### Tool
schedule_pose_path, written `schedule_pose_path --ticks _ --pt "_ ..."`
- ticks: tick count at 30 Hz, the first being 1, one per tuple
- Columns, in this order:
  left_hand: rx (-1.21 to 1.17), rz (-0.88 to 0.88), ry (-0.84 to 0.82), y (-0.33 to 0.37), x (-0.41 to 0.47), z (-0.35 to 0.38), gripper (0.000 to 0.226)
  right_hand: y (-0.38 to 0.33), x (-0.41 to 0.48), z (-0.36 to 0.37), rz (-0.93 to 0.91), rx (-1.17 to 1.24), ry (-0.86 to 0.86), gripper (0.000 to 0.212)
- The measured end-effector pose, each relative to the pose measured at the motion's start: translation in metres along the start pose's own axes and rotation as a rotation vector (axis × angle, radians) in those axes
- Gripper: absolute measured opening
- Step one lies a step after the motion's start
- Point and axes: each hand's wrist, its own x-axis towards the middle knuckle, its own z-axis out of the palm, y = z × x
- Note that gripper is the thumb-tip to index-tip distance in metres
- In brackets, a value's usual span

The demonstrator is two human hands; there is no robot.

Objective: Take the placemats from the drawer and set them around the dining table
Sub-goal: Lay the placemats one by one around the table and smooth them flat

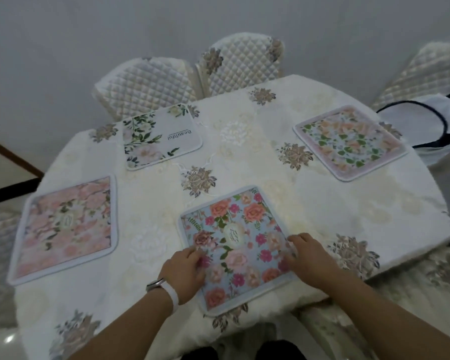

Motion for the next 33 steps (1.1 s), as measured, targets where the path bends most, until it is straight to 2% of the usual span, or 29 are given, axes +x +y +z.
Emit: schedule_pose_path --ticks 3,6,13,14,16,19,21,25,33 --pt "-0.135 -0.208 -0.01 0.009 -0.005 0.012 0.047 0.014 0.027 -0.003 -0.001 0.057 -0.035 0.053" --pt "-0.204 -0.336 0.012 0.023 -0.007 0.024 0.054 0.019 0.047 -0.006 0.044 0.157 -0.05 0.053" --pt "-0.599 -0.74 0.217 0.06 -0.003 0.038 0.06 0.014 0.063 -0.002 0.11 0.401 -0.111 0.064" --pt "-0.671 -0.786 0.241 0.064 -0.002 0.039 0.058 0.015 0.067 -0.002 0.125 0.433 -0.111 0.065" --pt "-0.854 -0.854 0.286 0.07 0.0 0.037 0.041 0.017 0.073 -0.003 0.152 0.491 -0.132 0.064" --pt "-0.958 -0.889 0.301 0.075 0.0 0.04 0.027 0.016 0.074 -0.005 0.21 0.604 -0.222 0.039" --pt "-0.988 -0.893 0.306 0.076 -0.004 0.041 0.024 0.018 0.072 -0.002 0.219 0.624 -0.255 0.03" --pt "-1.034 -0.87 0.319 0.074 -0.012 0.042 0.016 0.019 0.061 0.002 0.186 0.59 -0.245 0.027" --pt "-1.163 -0.661 0.317 0.078 -0.028 0.023 0.008 0.002 0.019 -0.004 0.139 0.523 -0.091 0.019"
